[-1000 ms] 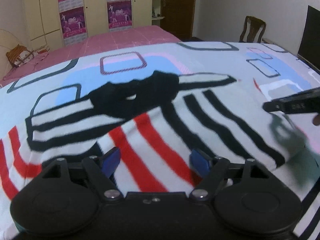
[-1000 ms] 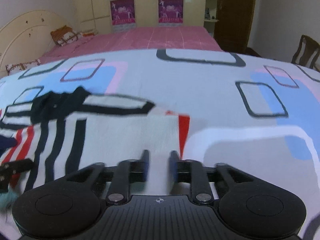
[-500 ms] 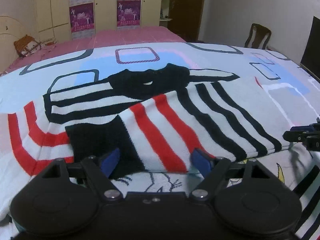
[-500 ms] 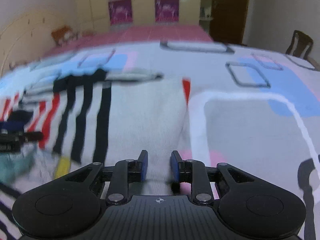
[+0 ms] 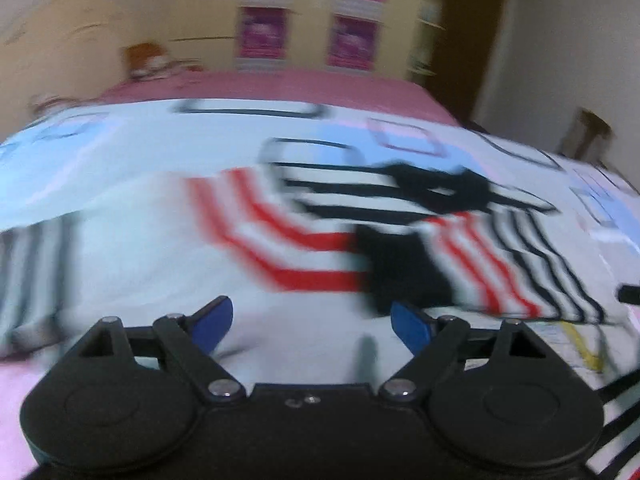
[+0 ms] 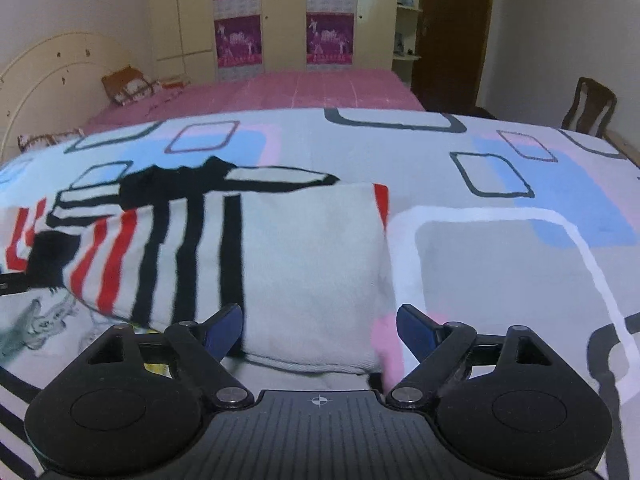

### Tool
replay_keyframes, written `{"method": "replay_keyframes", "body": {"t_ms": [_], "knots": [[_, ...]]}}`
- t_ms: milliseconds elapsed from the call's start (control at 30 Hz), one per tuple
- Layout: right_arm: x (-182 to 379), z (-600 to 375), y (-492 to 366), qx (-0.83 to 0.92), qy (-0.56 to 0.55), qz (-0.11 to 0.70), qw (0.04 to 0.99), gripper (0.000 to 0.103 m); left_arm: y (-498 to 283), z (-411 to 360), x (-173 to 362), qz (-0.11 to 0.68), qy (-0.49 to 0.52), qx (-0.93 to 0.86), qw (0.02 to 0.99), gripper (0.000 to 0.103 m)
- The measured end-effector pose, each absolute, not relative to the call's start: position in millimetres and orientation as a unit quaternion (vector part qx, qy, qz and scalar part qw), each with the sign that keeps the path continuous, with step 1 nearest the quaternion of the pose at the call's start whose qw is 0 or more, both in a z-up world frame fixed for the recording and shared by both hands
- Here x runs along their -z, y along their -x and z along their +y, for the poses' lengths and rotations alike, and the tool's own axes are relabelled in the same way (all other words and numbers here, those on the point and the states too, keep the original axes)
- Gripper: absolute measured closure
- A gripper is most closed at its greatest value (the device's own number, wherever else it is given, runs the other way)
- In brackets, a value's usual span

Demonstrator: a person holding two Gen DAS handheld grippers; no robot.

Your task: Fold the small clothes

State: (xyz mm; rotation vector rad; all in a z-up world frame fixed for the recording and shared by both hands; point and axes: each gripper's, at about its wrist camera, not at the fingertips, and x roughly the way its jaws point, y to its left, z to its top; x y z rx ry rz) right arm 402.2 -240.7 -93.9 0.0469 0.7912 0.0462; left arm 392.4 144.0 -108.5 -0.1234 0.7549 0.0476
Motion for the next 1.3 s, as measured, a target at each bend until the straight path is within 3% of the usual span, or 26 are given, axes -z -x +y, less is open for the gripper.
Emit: {"method": "replay_keyframes", "body": {"t_ms": [100,167,233,467,633,667,700,733,900,933,967,1000,1300], "knots": [[97.6,-230.9,-406.4,-0.029,-0.026,0.391,0.92,0.031,-362.9,193.9,103.5,0.355,0.087,-0.09,0.926,0.022],[99.7,-225.5,-409.9,-0.031,-0.037,0.394,0.918,0.046,-343.2,231.3,102.8,0.347,0.121,-0.135,0.92,0.029],[101.9,-220.0,-414.6,-0.035,-0.052,0.4,0.914,0.054,-330.0,266.6,106.4,0.352,0.166,-0.163,0.907,0.043],[101.1,-192.9,-424.2,-0.06,-0.054,0.409,0.909,0.054,-291.0,359.7,117.8,0.275,0.341,-0.249,0.864,0.045],[96.0,-183.2,-425.2,-0.059,-0.05,0.405,0.911,0.054,-288.1,394.9,124.7,0.222,0.405,-0.269,0.845,0.049],[94.9,-183.3,-425.2,-0.056,-0.049,0.404,0.912,0.054,-289.9,399.6,124.8,0.218,0.412,-0.271,0.842,0.06],[94.3,-183.9,-425.2,-0.053,-0.048,0.404,0.912,0.054,-293.3,404.1,125.7,0.217,0.421,-0.264,0.84,0.086],[93.9,-184.7,-425.2,-0.05,-0.047,0.405,0.912,0.054,-295.7,408.7,125.5,0.218,0.431,-0.25,0.839,0.098],[98.5,-191.8,-425.7,-0.038,-0.045,0.41,0.91,0.054,-312.4,388.7,104.4,0.196,0.413,-0.198,0.867,0.097],[99.9,-193.2,-425.8,-0.035,-0.047,0.411,0.91,0.06,-317.3,380.7,98.5,0.193,0.41,-0.183,0.873,0.097],[100.7,-194.5,-424.7,-0.036,-0.049,0.412,0.909,0.081,-324.5,369.1,92.2,0.193,0.405,-0.165,0.878,0.097],[102.3,-195.9,-424.8,-0.036,-0.051,0.416,0.907,0.087,-333.2,354.4,85.4,0.195,0.396,-0.145,0.886,0.097],[98.1,-207.1,-413.3,-0.038,-0.062,0.406,0.911,0.087,-404.6,184.7,56.1,0.269,0.25,-0.002,0.93,0.097]]}}
